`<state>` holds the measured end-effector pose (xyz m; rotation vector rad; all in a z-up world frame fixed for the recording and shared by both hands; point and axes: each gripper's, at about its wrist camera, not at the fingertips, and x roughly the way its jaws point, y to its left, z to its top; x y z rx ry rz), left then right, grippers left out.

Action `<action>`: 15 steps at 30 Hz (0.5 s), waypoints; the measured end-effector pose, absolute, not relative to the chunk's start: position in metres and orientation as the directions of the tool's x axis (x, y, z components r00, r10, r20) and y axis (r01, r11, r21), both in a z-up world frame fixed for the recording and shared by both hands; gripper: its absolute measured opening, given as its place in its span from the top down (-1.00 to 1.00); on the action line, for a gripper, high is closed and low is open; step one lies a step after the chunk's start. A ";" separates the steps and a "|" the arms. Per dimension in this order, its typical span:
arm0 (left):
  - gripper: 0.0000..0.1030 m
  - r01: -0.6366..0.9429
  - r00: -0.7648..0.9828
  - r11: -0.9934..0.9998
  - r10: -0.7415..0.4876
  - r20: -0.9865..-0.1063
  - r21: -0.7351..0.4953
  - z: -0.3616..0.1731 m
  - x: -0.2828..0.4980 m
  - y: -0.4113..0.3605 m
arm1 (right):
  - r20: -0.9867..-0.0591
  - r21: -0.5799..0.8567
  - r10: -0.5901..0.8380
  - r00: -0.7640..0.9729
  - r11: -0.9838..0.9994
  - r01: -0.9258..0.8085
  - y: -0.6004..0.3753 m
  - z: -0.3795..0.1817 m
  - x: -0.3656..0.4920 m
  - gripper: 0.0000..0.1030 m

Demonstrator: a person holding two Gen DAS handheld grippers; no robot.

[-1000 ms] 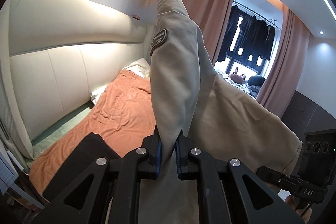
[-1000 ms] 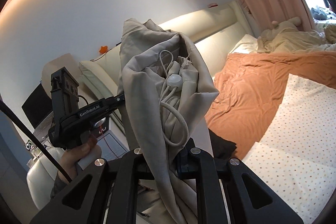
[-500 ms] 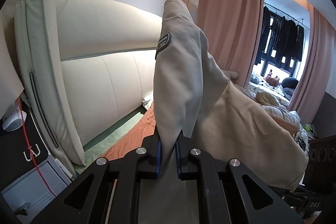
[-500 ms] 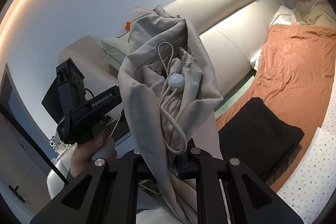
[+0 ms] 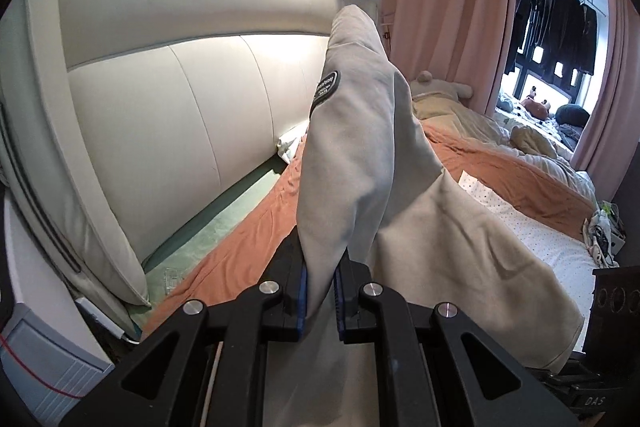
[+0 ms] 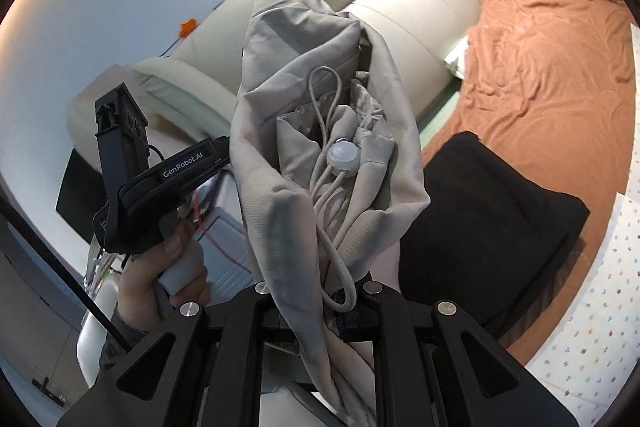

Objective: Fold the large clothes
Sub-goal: 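Lift the folded jacket with both grippers and carry it toward the headboard, then lower the folded jacket onto the orange duvet beside the headboard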

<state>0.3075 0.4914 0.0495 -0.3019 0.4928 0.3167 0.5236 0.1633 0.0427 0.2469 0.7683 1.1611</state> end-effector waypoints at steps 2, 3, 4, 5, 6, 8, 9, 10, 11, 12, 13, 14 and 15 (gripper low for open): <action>0.77 -0.366 0.826 0.908 0.217 -0.521 -0.204 0.044 0.328 0.492 | -0.420 0.549 0.886 0.197 0.421 -0.722 0.149 0.039 0.547 0.82; 0.77 -0.368 0.819 0.909 0.217 -0.531 -0.198 0.039 0.336 0.494 | -0.422 0.555 0.884 0.202 0.428 -0.713 0.141 0.036 0.560 0.82; 0.77 -0.368 0.811 0.910 0.214 -0.544 -0.191 0.034 0.348 0.494 | -0.425 0.564 0.881 0.208 0.437 -0.701 0.135 0.033 0.573 0.82; 0.77 -0.367 0.806 0.910 0.209 -0.554 -0.190 0.029 0.357 0.496 | -0.429 0.571 0.878 0.215 0.447 -0.688 0.127 0.030 0.585 0.83; 0.77 -0.369 0.798 0.910 0.205 -0.567 -0.189 0.023 0.366 0.498 | -0.433 0.580 0.874 0.220 0.457 -0.675 0.119 0.026 0.599 0.83; 0.77 -0.379 0.779 0.906 0.201 -0.594 -0.190 0.009 0.384 0.503 | -0.446 0.592 0.866 0.225 0.474 -0.652 0.108 0.016 0.621 0.83; 0.77 -0.388 0.766 0.903 0.204 -0.609 -0.185 0.002 0.387 0.510 | -0.456 0.597 0.860 0.228 0.486 -0.639 0.101 0.009 0.635 0.83; 0.77 -0.400 0.749 0.901 0.214 -0.627 -0.170 -0.004 0.395 0.511 | -0.465 0.601 0.855 0.230 0.495 -0.628 0.098 0.004 0.644 0.83; 0.75 -0.410 0.729 0.899 0.222 -0.648 -0.154 -0.012 0.404 0.512 | -0.474 0.605 0.849 0.231 0.505 -0.615 0.096 -0.003 0.655 0.83; 0.73 -0.414 0.713 0.898 0.219 -0.666 -0.148 -0.019 0.409 0.516 | -0.485 0.611 0.843 0.231 0.516 -0.600 0.091 -0.010 0.667 0.83; 0.66 -0.420 0.700 0.896 0.218 -0.680 -0.146 -0.026 0.414 0.520 | -0.498 0.615 0.836 0.228 0.527 -0.586 0.089 -0.018 0.676 0.83; 0.55 -0.432 0.691 0.890 0.222 -0.688 -0.146 -0.032 0.417 0.522 | -0.511 0.619 0.829 0.227 0.538 -0.573 0.086 -0.027 0.686 0.83; 0.48 -0.453 0.679 0.880 0.238 -0.694 -0.141 -0.036 0.417 0.525 | -0.524 0.624 0.822 0.224 0.549 -0.556 0.083 -0.035 0.696 0.83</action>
